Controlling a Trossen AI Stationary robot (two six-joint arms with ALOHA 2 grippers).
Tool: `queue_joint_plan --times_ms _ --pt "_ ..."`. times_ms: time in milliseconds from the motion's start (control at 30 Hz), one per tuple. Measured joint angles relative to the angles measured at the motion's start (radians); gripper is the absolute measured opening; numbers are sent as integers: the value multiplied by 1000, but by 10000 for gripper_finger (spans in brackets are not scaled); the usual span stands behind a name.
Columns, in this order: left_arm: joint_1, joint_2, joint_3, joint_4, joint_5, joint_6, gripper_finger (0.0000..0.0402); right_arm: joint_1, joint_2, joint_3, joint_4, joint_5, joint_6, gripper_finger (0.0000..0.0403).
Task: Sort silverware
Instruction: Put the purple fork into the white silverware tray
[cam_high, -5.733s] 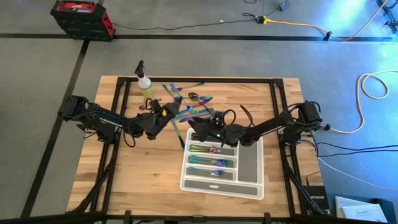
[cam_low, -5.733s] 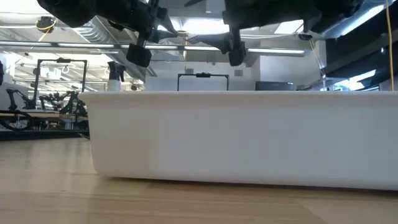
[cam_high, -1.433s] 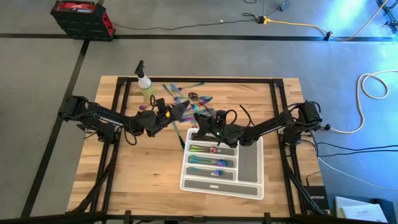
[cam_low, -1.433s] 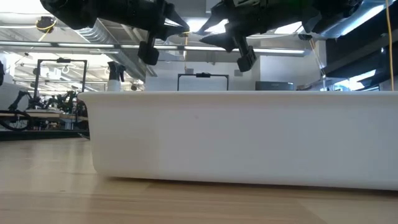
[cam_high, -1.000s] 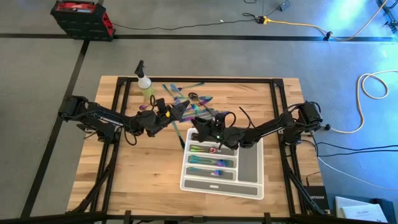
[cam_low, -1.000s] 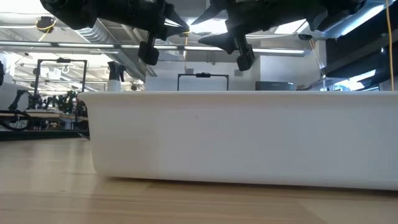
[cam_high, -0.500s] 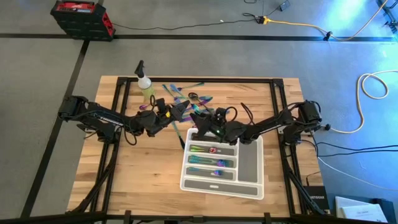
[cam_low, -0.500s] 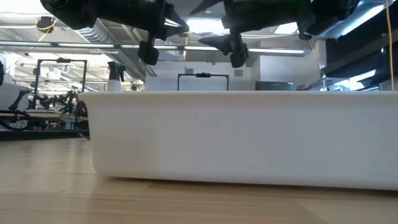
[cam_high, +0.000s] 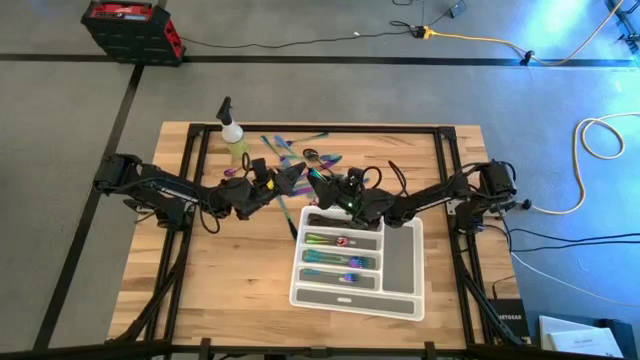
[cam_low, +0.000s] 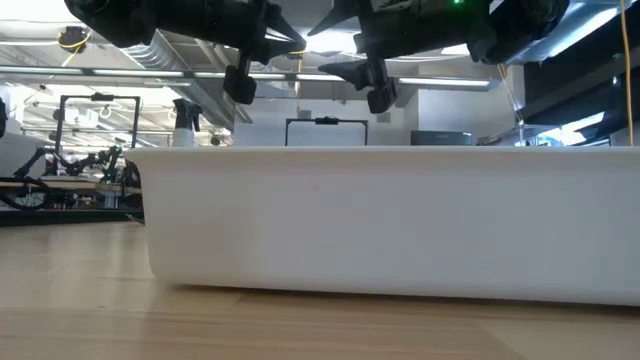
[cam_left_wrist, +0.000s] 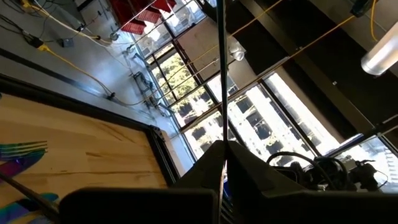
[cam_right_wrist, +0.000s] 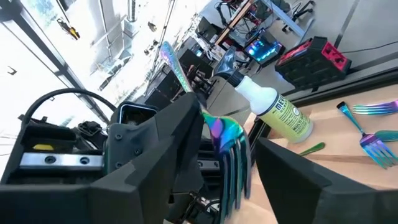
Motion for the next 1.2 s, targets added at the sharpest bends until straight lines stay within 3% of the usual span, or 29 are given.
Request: queue_joint_plan --times_ms 433,767,1200 --pt "-10 0 0 -1 3 25 1 -1 0 0 8 9 1 115" --pt "-11 -2 0 -2 1 42 1 1 0 0 17 25 -42 8" --pt "-15 -3 0 -46 -6 80 2 1 2 0 10 34 -64 3"
